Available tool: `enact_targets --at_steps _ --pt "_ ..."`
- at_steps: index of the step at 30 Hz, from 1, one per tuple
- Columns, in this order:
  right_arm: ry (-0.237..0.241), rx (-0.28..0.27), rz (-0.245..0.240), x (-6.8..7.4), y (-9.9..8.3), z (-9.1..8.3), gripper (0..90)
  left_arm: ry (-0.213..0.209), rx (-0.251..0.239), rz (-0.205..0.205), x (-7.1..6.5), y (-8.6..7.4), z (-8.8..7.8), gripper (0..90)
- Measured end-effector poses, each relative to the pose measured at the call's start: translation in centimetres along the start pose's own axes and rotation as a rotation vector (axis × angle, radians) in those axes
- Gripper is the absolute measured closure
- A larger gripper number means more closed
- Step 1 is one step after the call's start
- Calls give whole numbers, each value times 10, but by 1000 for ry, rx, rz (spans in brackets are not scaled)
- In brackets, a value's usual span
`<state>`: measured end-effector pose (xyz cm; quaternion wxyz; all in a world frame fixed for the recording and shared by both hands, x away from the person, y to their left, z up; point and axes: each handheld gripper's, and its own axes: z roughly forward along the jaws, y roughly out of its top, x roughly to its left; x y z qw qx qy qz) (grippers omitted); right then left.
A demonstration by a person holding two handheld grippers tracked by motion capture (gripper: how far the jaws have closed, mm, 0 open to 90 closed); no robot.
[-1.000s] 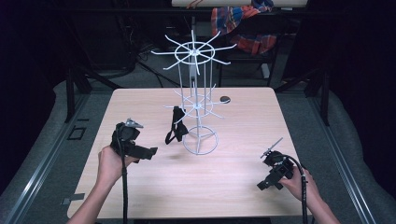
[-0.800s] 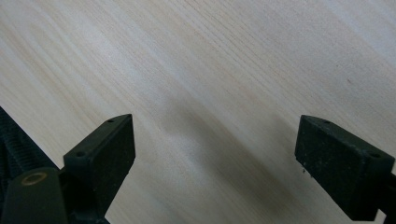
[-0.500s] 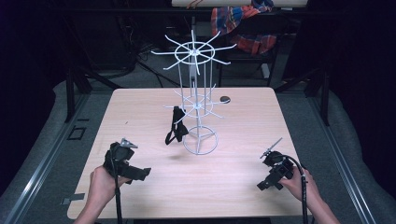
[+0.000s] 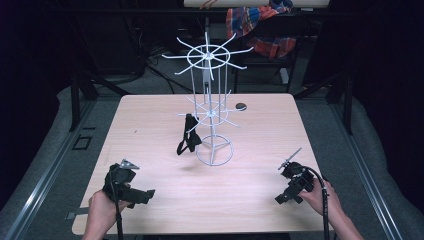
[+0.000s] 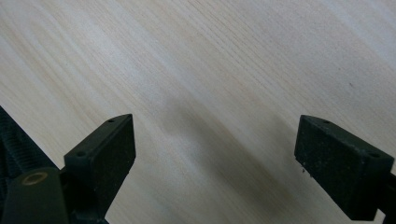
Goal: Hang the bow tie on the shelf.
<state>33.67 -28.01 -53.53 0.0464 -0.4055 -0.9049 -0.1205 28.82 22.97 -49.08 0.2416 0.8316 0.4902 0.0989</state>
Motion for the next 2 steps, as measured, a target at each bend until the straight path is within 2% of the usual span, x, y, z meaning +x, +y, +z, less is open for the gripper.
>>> enact_targets --at_steps 2 --pt "-8 12 -13 0 1 -1 123 -3 -5 -9 2 -2 1 1"
